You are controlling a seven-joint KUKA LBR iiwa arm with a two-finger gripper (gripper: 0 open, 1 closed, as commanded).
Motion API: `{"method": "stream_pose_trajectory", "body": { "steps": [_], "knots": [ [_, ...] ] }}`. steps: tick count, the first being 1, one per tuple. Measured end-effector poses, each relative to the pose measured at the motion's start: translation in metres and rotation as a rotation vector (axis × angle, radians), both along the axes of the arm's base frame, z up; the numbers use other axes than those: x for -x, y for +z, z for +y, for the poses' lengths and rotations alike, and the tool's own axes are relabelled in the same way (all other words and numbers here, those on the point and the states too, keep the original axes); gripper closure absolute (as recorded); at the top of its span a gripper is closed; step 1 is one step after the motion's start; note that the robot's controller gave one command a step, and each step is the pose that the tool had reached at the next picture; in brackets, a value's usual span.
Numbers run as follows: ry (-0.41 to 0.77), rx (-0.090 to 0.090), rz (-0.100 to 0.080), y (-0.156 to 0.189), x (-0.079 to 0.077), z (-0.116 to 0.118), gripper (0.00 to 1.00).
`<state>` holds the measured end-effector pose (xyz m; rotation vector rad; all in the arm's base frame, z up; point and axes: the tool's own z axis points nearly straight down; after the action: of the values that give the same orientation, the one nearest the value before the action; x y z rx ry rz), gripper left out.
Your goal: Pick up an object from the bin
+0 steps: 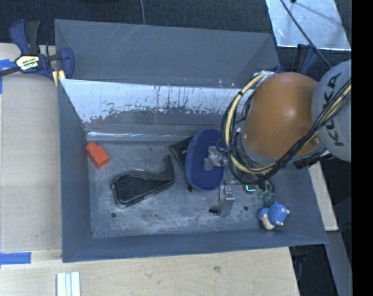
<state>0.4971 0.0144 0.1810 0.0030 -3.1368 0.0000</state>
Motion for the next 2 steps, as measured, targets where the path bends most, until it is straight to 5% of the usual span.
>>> {"method": "stream_pose_trajectory", "body": {
  "steps": [1,2],
  "knots": [
    [0.054,0.000,-0.018,-0.1117,-0.0227,-0.0142,0.00],
    [0.054,-0.001,-0.011,-0.1091,-0.0212,-0.0140,1.00]
  ]
}}
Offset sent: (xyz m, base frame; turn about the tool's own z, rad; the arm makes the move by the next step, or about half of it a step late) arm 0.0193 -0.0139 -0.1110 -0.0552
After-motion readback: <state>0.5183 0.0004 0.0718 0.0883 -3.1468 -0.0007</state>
